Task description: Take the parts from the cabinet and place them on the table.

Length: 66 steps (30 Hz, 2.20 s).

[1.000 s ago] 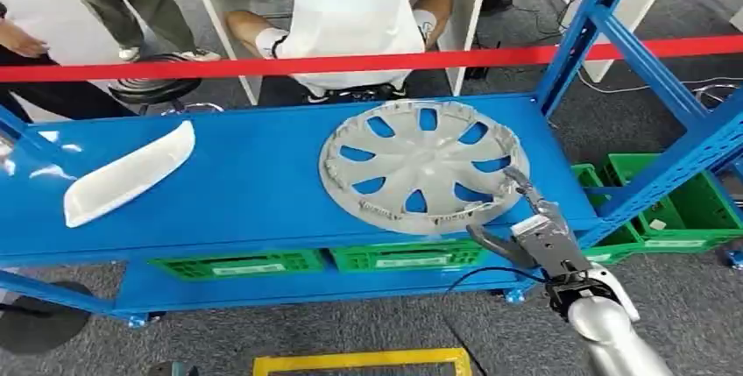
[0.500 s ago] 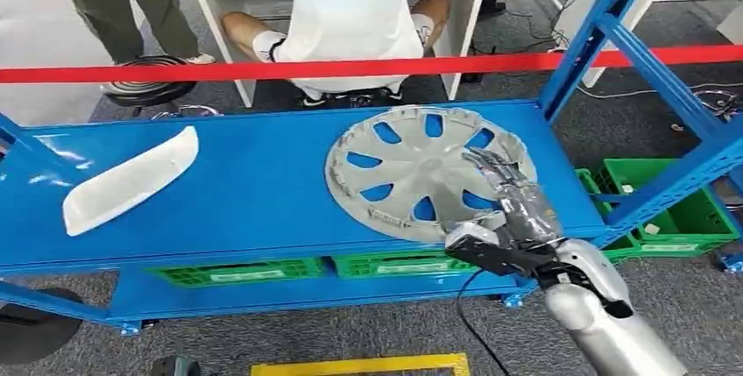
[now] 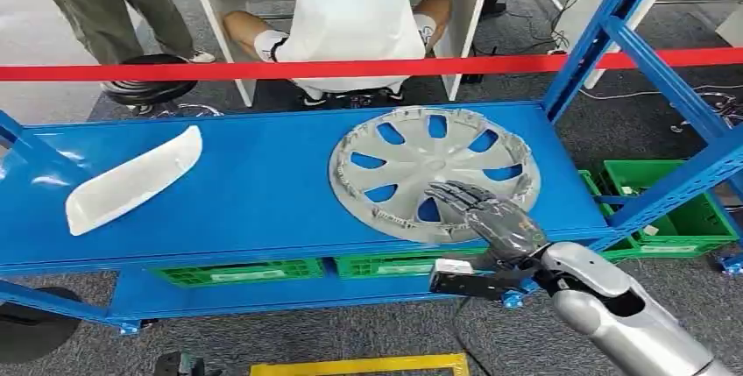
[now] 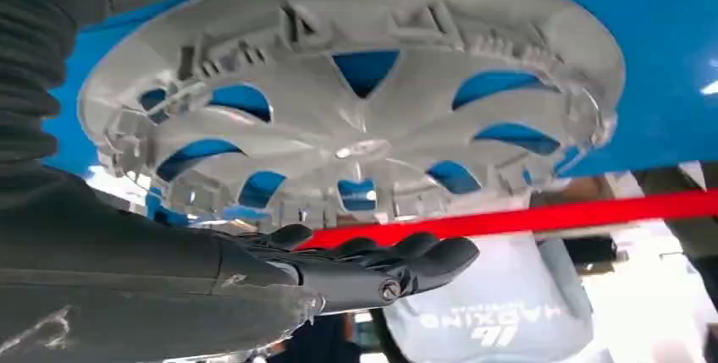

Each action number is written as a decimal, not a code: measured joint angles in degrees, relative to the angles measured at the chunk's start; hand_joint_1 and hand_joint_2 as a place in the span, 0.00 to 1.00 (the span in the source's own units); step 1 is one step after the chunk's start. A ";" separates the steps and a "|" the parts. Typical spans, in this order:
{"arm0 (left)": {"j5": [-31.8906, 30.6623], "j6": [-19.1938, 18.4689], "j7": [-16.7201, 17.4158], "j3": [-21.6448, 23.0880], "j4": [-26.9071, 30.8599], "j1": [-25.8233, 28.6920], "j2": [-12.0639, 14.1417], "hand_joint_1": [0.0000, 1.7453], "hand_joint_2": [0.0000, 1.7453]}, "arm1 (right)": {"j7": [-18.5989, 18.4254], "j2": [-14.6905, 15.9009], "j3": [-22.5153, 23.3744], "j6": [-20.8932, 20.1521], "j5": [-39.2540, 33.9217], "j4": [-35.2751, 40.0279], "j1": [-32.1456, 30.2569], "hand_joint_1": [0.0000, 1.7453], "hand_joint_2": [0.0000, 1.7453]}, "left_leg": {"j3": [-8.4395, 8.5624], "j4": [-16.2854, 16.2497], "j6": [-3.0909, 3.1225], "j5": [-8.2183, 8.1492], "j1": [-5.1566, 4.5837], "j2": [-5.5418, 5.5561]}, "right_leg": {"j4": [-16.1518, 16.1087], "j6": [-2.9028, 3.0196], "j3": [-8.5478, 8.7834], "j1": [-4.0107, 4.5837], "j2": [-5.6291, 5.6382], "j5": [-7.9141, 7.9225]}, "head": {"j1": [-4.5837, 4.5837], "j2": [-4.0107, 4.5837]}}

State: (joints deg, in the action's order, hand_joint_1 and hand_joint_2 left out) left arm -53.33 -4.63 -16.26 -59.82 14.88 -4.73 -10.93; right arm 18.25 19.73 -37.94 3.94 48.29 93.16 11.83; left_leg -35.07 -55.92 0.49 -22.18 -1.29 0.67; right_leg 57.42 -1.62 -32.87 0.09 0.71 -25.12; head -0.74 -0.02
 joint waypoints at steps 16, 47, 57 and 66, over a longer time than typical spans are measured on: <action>0.42 -0.02 0.05 1.11 0.02 -0.10 0.11 0.00 0.00 | -2.05 4.48 -5.92 -7.94 -4.92 -2.23 2.57 0.00 1.00 | 0.00 0.01 -0.01 0.04 0.06 0.00 | 0.04 0.01 0.01 0.08 0.00 -0.01 | -0.02 0.00; 0.37 0.15 1.79 6.36 0.02 -1.04 0.00 0.00 0.00 | -9.38 -7.38 -7.63 -6.12 -0.72 -29.50 16.12 0.11 1.00 | 0.11 0.01 -0.02 0.13 0.07 -0.06 | 0.09 0.00 0.03 0.10 0.12 0.03 | -0.02 0.00; 1.99 0.28 1.88 6.60 0.02 -1.03 0.02 0.00 0.00 | -8.17 -8.85 -7.63 -1.56 0.63 -31.76 14.91 1.00 1.00 | 0.54 0.04 -0.13 0.07 0.15 -0.26 | 0.05 0.40 -0.03 0.18 0.55 0.00 | 0.00 0.00; 4.18 0.31 1.53 6.51 0.07 -0.07 0.26 0.00 0.00 | -8.74 -6.90 -5.55 0.98 2.45 -16.95 9.19 1.00 1.00 | 0.20 0.04 -0.08 0.47 0.16 -0.23 | 0.07 -0.01 0.04 0.16 0.38 0.47 | -0.02 0.00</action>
State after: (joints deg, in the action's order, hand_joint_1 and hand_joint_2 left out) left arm -49.16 -4.33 -14.73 -53.31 14.95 -4.80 -10.67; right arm 9.51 12.83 -43.49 4.92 50.73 76.20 21.02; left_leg -34.87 -55.88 0.41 -21.71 -1.13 0.43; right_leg 57.49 -1.62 -32.83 0.25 1.09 -24.65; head -0.77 -0.02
